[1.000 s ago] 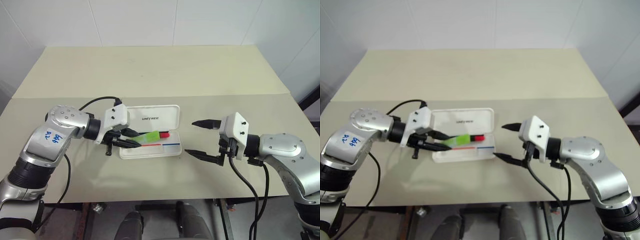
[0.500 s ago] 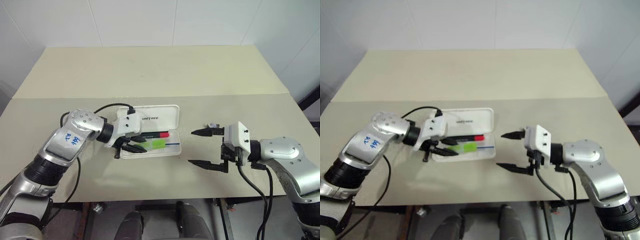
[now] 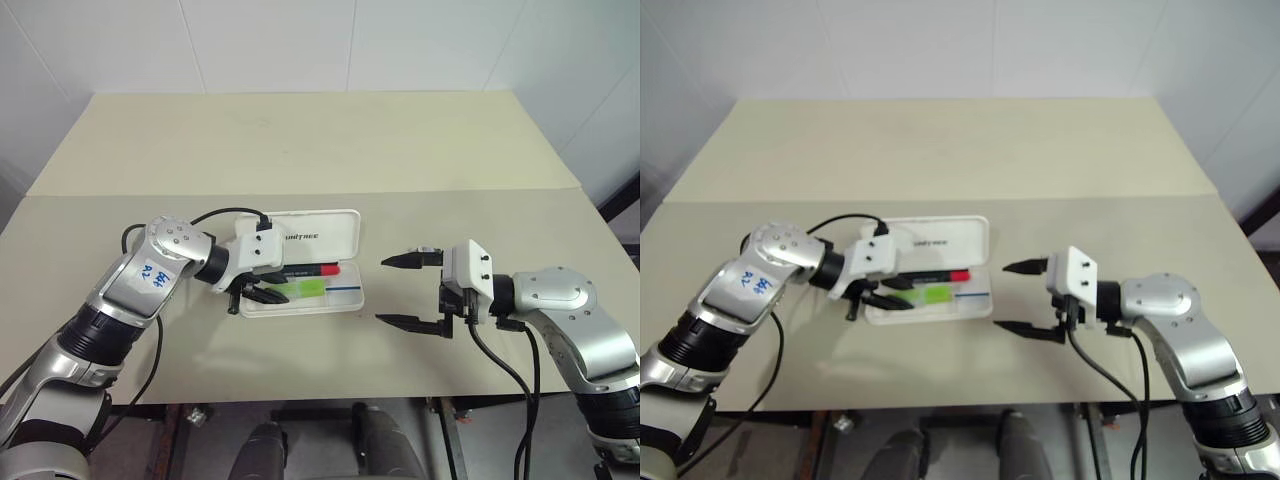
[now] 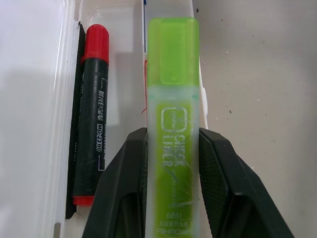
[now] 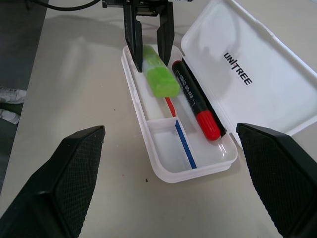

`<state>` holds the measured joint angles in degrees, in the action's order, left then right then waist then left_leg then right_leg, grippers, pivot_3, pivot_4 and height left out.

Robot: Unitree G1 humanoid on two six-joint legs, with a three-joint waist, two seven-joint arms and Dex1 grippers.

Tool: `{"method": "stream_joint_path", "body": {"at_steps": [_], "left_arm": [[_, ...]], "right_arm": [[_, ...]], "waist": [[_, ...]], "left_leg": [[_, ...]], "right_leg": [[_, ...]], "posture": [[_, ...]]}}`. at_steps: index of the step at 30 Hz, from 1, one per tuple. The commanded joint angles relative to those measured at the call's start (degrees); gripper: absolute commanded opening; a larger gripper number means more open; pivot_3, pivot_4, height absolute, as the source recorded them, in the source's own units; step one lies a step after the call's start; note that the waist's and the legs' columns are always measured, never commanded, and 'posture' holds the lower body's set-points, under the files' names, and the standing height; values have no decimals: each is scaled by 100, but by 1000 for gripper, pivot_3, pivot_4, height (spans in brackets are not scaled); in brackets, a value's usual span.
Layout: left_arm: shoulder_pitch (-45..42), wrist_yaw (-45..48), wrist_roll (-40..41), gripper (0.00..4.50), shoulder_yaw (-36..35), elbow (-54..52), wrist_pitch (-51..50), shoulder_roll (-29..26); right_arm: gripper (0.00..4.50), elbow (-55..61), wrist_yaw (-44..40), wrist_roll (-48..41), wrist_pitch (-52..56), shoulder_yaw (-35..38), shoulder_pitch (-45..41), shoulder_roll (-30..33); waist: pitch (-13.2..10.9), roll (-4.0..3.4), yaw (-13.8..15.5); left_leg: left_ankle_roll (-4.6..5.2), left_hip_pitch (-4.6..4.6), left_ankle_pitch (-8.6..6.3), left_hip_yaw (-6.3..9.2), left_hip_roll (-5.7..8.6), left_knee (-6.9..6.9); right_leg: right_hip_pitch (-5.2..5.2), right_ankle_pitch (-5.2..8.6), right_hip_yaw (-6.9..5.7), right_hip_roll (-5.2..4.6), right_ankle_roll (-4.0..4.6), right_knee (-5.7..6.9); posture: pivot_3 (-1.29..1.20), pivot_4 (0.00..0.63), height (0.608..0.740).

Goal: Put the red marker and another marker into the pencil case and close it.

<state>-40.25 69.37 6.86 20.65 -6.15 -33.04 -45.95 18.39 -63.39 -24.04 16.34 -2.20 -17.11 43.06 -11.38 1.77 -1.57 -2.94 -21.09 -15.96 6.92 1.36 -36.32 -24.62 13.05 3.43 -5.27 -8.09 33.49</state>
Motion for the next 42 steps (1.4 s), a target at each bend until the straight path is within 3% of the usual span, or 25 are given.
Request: {"method": "stream_joint_path", "body": {"at_steps": [1,14,25,33,42], "left_arm": [[-85,31,-56,1086,-57,-73,48,-19],[-45,-54,-269,1086,64,1,54,150],[-85,-62,-399,4484,85,27,73,217],[-93,-166,-399,4484,-5,1,71,285],[-243,-826,-412,4484,-109,74,14,992]], "right_arm": [[4500,182,62,-18,-41,28,3,-31],[4500,207,160,48,-2,31,-1,-64],[4500,207,201,65,17,65,-8,-37],[4500,103,258,185,-32,5,-69,-88],[4500,14,391,365,-74,-173,-236,-296]], "waist": [[0,0,-5],[0,0,-1],[0,0,0],[0,0,0],[0,0,0]], "left_leg": [[0,1,0,0,0,0],[0,1,0,0,0,-7],[0,1,0,0,0,-7],[0,1,0,0,0,-7],[-1,0,0,0,1,-13]], "right_leg": [[0,0,0,0,0,1],[1,0,0,0,0,6],[1,0,0,0,0,6],[1,0,0,0,0,7],[2,-2,1,-1,-3,7]], "posture": [[0,150,740],[0,150,740],[0,150,740],[0,150,740],[0,150,740]]}}
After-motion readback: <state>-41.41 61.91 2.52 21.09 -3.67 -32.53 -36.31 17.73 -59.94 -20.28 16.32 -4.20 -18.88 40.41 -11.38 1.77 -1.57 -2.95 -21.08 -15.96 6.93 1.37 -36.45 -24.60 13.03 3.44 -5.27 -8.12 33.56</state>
